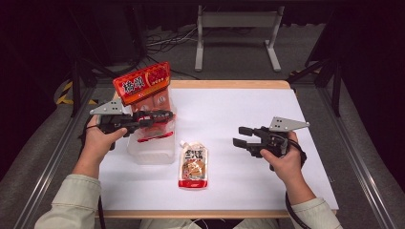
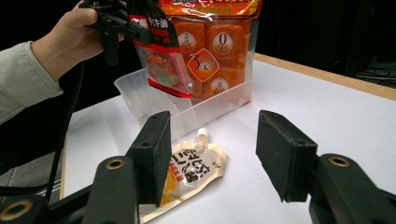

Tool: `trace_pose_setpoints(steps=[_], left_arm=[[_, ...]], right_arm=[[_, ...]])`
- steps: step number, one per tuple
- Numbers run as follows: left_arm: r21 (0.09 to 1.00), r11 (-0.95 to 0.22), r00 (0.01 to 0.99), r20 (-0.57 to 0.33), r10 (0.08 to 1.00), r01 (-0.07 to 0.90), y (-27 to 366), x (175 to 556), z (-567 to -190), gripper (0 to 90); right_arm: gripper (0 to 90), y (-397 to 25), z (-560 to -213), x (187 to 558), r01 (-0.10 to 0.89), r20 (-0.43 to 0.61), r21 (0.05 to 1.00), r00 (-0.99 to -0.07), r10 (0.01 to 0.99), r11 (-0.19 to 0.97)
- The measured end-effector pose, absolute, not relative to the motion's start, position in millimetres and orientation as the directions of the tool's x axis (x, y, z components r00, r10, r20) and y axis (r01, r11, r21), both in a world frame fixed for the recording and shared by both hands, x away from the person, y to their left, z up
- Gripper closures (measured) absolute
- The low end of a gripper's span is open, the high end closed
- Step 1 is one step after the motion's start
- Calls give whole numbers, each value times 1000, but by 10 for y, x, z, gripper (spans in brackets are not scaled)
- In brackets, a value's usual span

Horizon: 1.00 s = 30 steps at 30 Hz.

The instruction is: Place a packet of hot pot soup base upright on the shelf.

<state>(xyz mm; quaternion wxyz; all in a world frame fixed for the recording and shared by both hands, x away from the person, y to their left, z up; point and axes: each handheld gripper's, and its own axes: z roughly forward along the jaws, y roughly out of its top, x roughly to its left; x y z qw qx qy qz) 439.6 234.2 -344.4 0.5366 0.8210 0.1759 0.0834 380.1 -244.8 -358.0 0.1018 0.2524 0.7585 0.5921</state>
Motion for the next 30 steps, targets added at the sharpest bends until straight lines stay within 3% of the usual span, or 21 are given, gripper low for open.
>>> trace_pose_setpoints(steps=[9, 30], left_arm=[[903, -365, 922, -79, 380, 228, 2371, 4404, -3464, 888], [881, -432, 949, -55, 311, 193, 2337, 4430, -3429, 890]], right_arm=[[463, -2447, -3594, 3809, 269, 154, 949, -851, 503, 166], [447, -2426, -3613, 3817, 274, 162, 949, -852, 498, 158]])
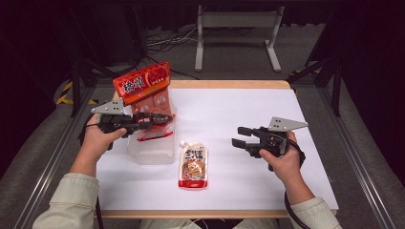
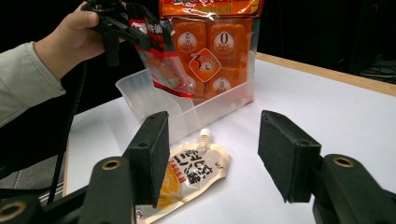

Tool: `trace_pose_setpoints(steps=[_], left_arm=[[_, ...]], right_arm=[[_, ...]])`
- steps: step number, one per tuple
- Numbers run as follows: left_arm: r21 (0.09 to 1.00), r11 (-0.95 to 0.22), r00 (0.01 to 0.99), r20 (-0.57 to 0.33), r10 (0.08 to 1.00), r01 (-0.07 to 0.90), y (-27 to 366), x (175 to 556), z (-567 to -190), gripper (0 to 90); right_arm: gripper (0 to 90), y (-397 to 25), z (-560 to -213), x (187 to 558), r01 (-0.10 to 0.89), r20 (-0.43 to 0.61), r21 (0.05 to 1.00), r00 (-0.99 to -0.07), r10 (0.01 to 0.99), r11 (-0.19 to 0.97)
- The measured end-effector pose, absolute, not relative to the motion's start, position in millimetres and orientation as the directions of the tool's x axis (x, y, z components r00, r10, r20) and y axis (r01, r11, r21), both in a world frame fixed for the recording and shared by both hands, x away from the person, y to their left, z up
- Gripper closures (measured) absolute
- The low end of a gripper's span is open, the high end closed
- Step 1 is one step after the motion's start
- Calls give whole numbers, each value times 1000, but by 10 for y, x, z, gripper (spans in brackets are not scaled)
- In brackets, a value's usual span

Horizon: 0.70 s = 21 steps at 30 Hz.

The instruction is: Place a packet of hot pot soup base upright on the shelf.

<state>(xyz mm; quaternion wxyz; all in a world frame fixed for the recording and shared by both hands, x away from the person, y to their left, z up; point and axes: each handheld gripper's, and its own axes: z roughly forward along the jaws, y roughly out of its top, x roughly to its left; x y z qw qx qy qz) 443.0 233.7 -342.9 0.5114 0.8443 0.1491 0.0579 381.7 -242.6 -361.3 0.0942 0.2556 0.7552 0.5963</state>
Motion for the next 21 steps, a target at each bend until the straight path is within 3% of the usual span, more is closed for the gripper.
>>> trace_pose_setpoints(steps=[7, 21], left_arm=[[868, -464, 957, -43, 288, 179, 2377, 4402, -3377, 894], [868, -428, 934, -100, 344, 250, 2311, 4520, -3644, 849]], right_arm=[[443, -2445, -3612, 3812, 274, 165, 950, -850, 500, 152], [442, -2425, -3635, 3824, 279, 168, 947, -852, 497, 158]])
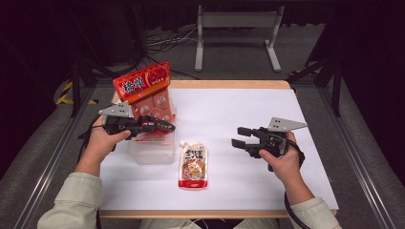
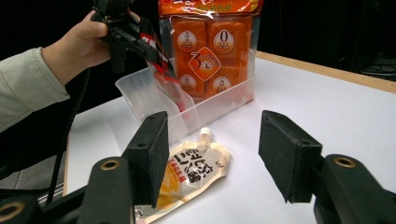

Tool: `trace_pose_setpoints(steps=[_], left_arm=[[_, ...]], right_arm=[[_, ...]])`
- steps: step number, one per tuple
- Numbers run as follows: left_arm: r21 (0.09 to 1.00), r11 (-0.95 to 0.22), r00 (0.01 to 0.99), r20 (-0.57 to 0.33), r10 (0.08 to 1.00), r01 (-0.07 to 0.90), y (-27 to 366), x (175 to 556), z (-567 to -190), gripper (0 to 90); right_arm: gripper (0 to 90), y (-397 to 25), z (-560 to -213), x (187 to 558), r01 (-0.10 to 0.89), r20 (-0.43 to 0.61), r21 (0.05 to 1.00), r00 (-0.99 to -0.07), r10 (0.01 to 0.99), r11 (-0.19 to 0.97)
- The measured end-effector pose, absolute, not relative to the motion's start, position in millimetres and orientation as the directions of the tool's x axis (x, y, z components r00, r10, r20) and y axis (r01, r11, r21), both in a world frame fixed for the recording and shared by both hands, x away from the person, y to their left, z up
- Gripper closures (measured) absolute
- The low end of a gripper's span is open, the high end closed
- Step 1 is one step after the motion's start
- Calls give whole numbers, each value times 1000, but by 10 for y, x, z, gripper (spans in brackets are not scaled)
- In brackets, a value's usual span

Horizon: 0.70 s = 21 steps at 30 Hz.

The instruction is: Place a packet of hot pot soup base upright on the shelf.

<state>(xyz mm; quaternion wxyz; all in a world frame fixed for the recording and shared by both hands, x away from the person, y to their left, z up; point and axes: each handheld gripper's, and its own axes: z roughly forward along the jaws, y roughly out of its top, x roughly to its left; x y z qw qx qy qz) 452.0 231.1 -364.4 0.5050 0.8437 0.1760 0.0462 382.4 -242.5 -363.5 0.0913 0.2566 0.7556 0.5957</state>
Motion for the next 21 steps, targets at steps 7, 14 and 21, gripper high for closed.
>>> trace_pose_setpoints(steps=[7, 14, 21], left_arm=[[848, -445, 920, -114, 376, 287, 2322, 4524, -3700, 848], [804, -483, 884, -106, 456, 346, 2422, 4509, -3787, 864], [814, -451, 871, -129, 475, 367, 2486, 4486, -3846, 857]], right_arm=[[440, -2423, -3632, 3821, 277, 166, 948, -852, 496, 159], [439, -2416, -3639, 3824, 277, 166, 948, -852, 496, 158], [437, -2403, -3645, 3829, 278, 166, 947, -853, 495, 161]])
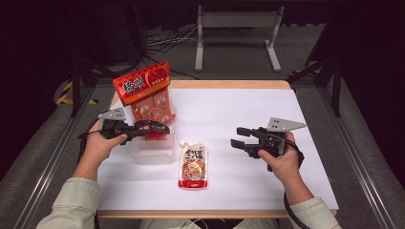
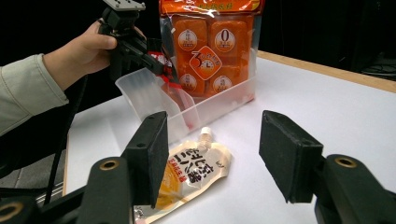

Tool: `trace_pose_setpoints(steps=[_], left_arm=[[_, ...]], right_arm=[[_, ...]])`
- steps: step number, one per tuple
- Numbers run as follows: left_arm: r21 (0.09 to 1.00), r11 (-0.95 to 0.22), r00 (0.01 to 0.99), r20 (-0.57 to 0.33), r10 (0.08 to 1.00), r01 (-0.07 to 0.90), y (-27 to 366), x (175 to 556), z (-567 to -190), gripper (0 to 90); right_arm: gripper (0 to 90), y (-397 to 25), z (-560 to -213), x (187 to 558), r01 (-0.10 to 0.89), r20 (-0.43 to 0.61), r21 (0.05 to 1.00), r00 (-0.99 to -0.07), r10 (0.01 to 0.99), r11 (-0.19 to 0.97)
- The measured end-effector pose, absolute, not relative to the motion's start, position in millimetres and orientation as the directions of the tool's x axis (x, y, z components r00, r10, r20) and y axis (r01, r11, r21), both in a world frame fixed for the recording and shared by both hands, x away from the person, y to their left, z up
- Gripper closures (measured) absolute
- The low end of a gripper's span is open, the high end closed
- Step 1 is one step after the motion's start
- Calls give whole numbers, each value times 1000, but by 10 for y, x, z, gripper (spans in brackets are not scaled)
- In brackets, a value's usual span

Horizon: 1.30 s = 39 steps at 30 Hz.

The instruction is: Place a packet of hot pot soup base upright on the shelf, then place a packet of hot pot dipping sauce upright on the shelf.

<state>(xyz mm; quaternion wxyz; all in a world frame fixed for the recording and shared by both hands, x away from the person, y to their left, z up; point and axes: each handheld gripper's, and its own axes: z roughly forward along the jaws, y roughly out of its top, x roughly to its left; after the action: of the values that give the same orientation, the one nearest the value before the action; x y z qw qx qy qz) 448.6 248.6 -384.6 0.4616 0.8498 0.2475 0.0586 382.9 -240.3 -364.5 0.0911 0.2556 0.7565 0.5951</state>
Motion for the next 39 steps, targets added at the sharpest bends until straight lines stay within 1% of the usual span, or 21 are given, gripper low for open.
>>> trace_pose_setpoints(steps=[3, 6, 7, 10, 11, 12, 15, 16, 18, 21, 22, 28, 32, 35, 39], left_arm=[[823, -447, 871, -111, 479, 351, 2474, 4467, -3825, 815], [846, -416, 867, -101, 488, 333, 2482, 4431, -3790, 709], [858, -401, 865, -92, 493, 320, 2483, 4421, -3778, 647], [884, -350, 859, -104, 501, 311, 2461, 4368, -3735, 466], [888, -338, 859, -113, 499, 313, 2446, 4353, -3722, 343], [893, -328, 863, -117, 492, 308, 2428, 4328, -3708, 255], [915, -307, 859, -78, 506, 263, 2399, 4255, -3668, 149], [920, -296, 858, -77, 507, 258, 2397, 4234, -3658, 128], [935, -262, 852, -74, 517, 241, 2387, 4165, -3635, 105], [936, -256, 846, -76, 527, 243, 2385, 4106, -3611, 104], [937, -255, 834, -62, 549, 237, 2383, 4031, -3587, 106], [944, -242, 803, -37, 595, 223, 2427, 3867, -3530, 83], [939, -230, 772, -55, 633, 255, 2498, 3730, -3548, 64], [939, -211, 763, -75, 642, 270, 2548, 3648, -3558, 57], [942, -203, 761, -78, 644, 269, 2574, 3560, -3559, 58]], right_arm=[[433, -2396, -3650, 3833, 278, 165, 947, -853, 495, 163], [429, -2390, -3653, 3841, 277, 165, 947, -854, 494, 163], [428, -2388, -3655, 3843, 277, 165, 947, -854, 493, 163], [426, -2383, -3662, 3848, 277, 164, 947, -854, 494, 165], [425, -2382, -3664, 3849, 278, 165, 946, -853, 494, 165], [423, -2383, -3665, 3849, 278, 164, 946, -853, 495, 165], [417, -2386, -3661, 3843, 276, 163, 947, -853, 496, 163], [416, -2389, -3660, 3843, 276, 163, 947, -852, 497, 163], [415, -2392, -3662, 3846, 278, 162, 947, -850, 501, 164], [412, -2386, -3666, 3846, 280, 164, 946, -848, 505, 164], [410, -2381, -3670, 3843, 281, 163, 945, -847, 506, 166], [413, -2390, -3683, 3835, 288, 164, 942, -842, 513, 172], [407, -2383, -3683, 3836, 296, 169, 939, -841, 514, 176], [398, -2362, -3693, 3840, 303, 172, 936, -840, 514, 181], [381, -2338, -3697, 3852, 302, 171, 936, -837, 519, 180]])
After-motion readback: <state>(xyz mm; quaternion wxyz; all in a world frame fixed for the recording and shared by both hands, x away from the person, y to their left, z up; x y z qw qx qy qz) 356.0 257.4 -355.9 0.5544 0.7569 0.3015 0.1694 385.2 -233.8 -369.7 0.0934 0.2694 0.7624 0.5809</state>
